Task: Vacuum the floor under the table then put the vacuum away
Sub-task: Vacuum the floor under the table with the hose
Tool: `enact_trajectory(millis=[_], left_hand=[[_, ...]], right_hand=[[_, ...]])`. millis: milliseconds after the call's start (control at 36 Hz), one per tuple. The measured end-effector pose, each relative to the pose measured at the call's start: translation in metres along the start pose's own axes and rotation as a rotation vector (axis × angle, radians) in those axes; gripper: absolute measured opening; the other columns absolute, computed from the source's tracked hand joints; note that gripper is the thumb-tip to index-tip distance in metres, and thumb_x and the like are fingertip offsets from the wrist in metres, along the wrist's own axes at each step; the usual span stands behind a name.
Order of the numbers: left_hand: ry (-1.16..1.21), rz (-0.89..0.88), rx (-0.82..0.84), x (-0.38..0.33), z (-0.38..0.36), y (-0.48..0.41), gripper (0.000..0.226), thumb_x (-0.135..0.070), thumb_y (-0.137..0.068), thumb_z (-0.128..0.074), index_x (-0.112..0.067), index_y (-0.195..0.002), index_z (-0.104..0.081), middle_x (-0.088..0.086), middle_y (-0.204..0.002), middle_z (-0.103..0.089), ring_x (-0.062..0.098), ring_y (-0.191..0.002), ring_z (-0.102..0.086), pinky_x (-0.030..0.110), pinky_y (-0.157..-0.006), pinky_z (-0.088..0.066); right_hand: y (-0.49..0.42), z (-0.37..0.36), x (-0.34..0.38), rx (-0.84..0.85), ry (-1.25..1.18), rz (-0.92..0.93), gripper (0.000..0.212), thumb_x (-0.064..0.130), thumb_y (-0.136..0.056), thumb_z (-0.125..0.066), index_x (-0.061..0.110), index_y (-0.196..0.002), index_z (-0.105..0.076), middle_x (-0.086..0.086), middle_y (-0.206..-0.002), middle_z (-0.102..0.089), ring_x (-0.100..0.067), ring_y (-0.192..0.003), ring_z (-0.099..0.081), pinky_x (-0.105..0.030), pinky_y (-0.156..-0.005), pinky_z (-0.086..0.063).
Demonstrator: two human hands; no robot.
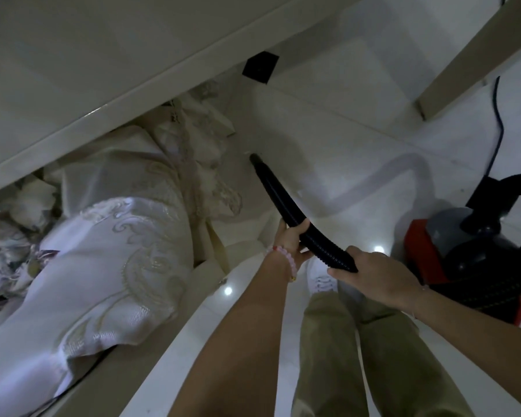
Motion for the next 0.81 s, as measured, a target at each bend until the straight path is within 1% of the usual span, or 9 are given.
enact_trajectory(millis=[111,222,306,361,444,583,639,722,806], left_hand=[[-0.001,-0.005,-0.059,0.001,-0.001,-0.003,0.049,-0.010,-0.095,-0.054,-0.020,-0.141,-0.041,0.007,-0.102,-0.057,0.031,-0.106,-0.055,0.045,-0.087,-0.051],[0.062,-0.002,-0.170,0.003,0.002,-0.005,0.049,-0.008,-0.094,-0.056,-0.019,-0.140,-0.042,0.011,-0.122,-0.054,0.034,-0.117,-0.054,0.050,-0.094,-0.051],[0.088,-0.002,-0.244,0.004,0.006,-0.004,0.046,-0.005,-0.093,-0.055,-0.016,-0.137,-0.045,0.012,-0.118,-0.054,0.034,-0.114,-0.054,0.048,-0.085,-0.053],[0.098,0.003,-0.290,0.004,0.008,-0.005,0.038,-0.001,-0.093,-0.054,-0.015,-0.128,-0.049,0.012,-0.110,-0.055,0.032,-0.107,-0.055,0.049,-0.083,-0.053],[0.064,0.021,-0.336,-0.001,0.008,-0.006,0.013,0.001,-0.092,-0.052,-0.012,-0.096,-0.053,0.009,-0.095,-0.056,0.029,-0.090,-0.057,0.052,-0.081,-0.053],[0.005,0.046,-0.277,-0.018,0.002,-0.006,0.042,-0.004,-0.093,-0.054,-0.012,-0.134,-0.046,0.015,-0.124,-0.054,0.035,-0.114,-0.055,0.054,-0.093,-0.050],[-0.022,0.038,-0.236,-0.023,0.000,-0.007,0.046,-0.005,-0.094,-0.054,-0.014,-0.138,-0.043,0.016,-0.130,-0.053,0.034,-0.117,-0.054,0.052,-0.094,-0.050],[-0.072,0.004,-0.187,-0.025,-0.003,-0.007,0.043,-0.006,-0.095,-0.052,-0.014,-0.137,-0.043,0.013,-0.122,-0.054,0.030,-0.108,-0.055,0.047,-0.090,-0.052],[-0.097,0.005,-0.158,-0.019,-0.007,-0.003,0.041,-0.007,-0.096,-0.051,-0.014,-0.136,-0.044,0.013,-0.121,-0.055,0.030,-0.109,-0.056,0.045,-0.084,-0.054]], right_hand=[[-0.004,0.001,-0.001,0.023,0.010,0.008,0.042,0.053,-0.090,-0.047,0.016,-0.111,-0.050,0.009,-0.075,-0.053,-0.002,-0.064,-0.050,-0.017,-0.053,-0.036],[-0.008,-0.001,0.001,0.046,0.008,0.028,0.046,0.053,-0.090,-0.048,0.017,-0.117,-0.050,0.009,-0.081,-0.053,-0.010,-0.072,-0.054,-0.016,-0.056,-0.038],[-0.011,-0.004,0.002,0.071,0.012,0.037,0.049,0.054,-0.089,-0.049,0.017,-0.121,-0.049,0.011,-0.078,-0.051,-0.012,-0.075,-0.056,-0.022,-0.066,-0.046],[-0.013,-0.005,0.003,0.083,0.015,0.036,0.050,0.054,-0.088,-0.049,0.017,-0.123,-0.048,0.009,-0.082,-0.053,-0.012,-0.076,-0.057,-0.026,-0.074,-0.050],[-0.016,-0.004,0.004,0.092,0.005,0.022,0.051,0.056,-0.088,-0.049,0.017,-0.121,-0.049,0.005,-0.089,-0.057,-0.016,-0.082,-0.061,-0.030,-0.079,-0.052],[-0.022,0.000,0.008,0.062,0.002,-0.011,0.049,0.060,-0.086,-0.048,0.018,-0.111,-0.051,-0.002,-0.093,-0.064,-0.019,-0.077,-0.062,-0.032,-0.072,-0.050],[-0.022,0.002,0.009,0.047,-0.001,-0.017,0.049,0.060,-0.086,-0.048,0.018,-0.111,-0.050,-0.003,-0.094,-0.065,-0.020,-0.082,-0.062,-0.033,-0.075,-0.050],[-0.020,0.003,0.007,0.037,-0.017,-0.012,0.049,0.059,-0.087,-0.048,0.016,-0.112,-0.051,-0.003,-0.093,-0.064,-0.020,-0.083,-0.063,-0.033,-0.077,-0.052],[-0.013,0.003,0.003,0.045,-0.021,-0.003,0.049,0.056,-0.088,-0.048,0.015,-0.114,-0.050,0.005,-0.081,-0.058,-0.014,-0.076,-0.060,-0.023,-0.064,-0.047]])
Point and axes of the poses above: each hand's wrist, its own y-axis away from the middle knuckle, its own z-axis out of the back of the hand, x = y × z, the point moved 4 cm from there along -y, towards the middle knuckle
